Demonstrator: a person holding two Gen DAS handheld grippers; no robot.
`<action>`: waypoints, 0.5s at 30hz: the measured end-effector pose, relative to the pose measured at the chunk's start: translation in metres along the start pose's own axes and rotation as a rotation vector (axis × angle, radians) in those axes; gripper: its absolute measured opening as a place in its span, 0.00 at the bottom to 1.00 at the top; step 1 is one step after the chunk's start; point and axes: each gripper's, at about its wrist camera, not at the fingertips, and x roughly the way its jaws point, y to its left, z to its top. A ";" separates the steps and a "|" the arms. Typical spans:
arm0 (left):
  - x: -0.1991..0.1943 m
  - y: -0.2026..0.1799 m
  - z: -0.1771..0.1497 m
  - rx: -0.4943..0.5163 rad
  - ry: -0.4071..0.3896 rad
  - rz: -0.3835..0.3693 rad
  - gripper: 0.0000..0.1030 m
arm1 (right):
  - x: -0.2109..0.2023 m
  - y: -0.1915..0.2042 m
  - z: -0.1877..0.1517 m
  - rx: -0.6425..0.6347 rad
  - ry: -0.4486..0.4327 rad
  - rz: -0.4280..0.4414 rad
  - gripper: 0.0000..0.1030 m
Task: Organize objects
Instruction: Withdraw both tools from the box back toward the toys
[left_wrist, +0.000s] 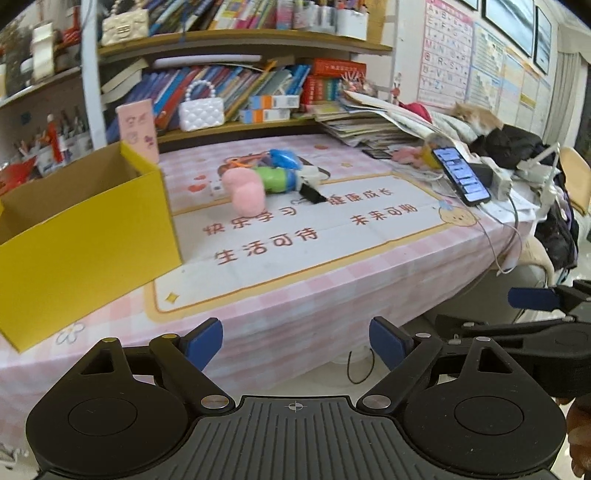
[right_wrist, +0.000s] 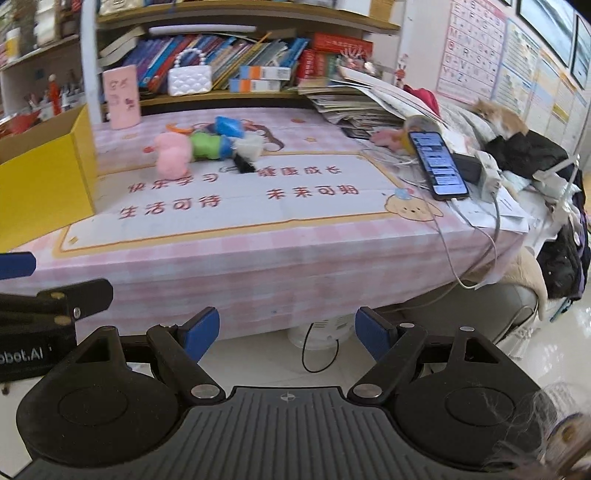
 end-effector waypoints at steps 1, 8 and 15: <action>0.003 -0.002 0.002 0.003 0.004 0.001 0.87 | 0.002 -0.003 0.002 0.005 -0.003 -0.002 0.77; 0.019 -0.004 0.016 -0.023 0.006 0.034 0.88 | 0.019 -0.019 0.020 0.031 -0.028 0.001 0.77; 0.037 -0.009 0.033 -0.078 -0.025 0.026 0.89 | 0.039 -0.033 0.044 0.017 -0.045 0.027 0.77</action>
